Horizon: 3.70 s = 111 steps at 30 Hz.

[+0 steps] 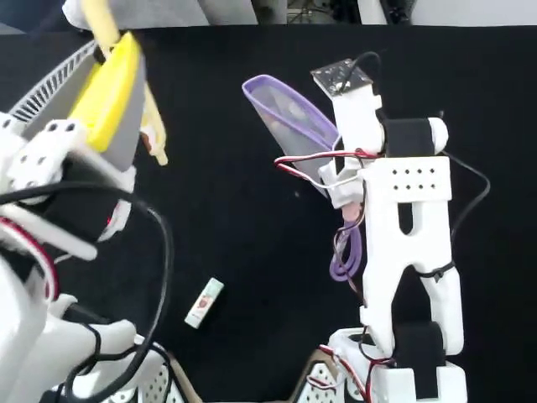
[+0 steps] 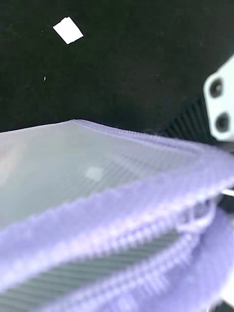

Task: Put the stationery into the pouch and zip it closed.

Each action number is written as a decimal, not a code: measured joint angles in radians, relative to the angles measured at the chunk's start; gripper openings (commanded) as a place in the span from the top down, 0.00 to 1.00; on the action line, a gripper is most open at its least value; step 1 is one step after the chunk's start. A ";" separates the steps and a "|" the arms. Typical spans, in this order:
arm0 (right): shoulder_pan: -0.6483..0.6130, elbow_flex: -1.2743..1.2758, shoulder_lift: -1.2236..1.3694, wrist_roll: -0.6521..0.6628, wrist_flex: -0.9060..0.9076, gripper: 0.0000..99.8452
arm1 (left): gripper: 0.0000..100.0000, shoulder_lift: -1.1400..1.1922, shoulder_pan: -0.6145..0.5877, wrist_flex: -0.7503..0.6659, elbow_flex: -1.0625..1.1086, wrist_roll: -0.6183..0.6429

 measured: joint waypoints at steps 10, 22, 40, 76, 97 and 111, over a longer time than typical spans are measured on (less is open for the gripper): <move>0.000 0.000 0.000 0.000 0.000 0.99 | 0.97 -0.212 0.000 0.002 0.328 0.009; 0.000 0.000 0.000 0.000 0.000 0.99 | 0.97 -0.442 -0.009 -0.376 1.046 0.006; 0.000 0.000 0.000 0.000 0.000 0.99 | 0.97 -0.582 0.020 -1.944 2.222 -0.330; 0.000 0.000 0.000 0.000 0.000 0.99 | 0.87 -0.282 0.095 -1.999 2.260 -0.344; 0.000 0.000 0.000 0.000 0.000 0.99 | 0.86 -0.281 -0.068 -1.685 1.985 -0.221; -0.002 0.000 0.000 0.000 0.000 0.99 | 0.86 -0.270 -0.265 -0.488 1.519 -0.175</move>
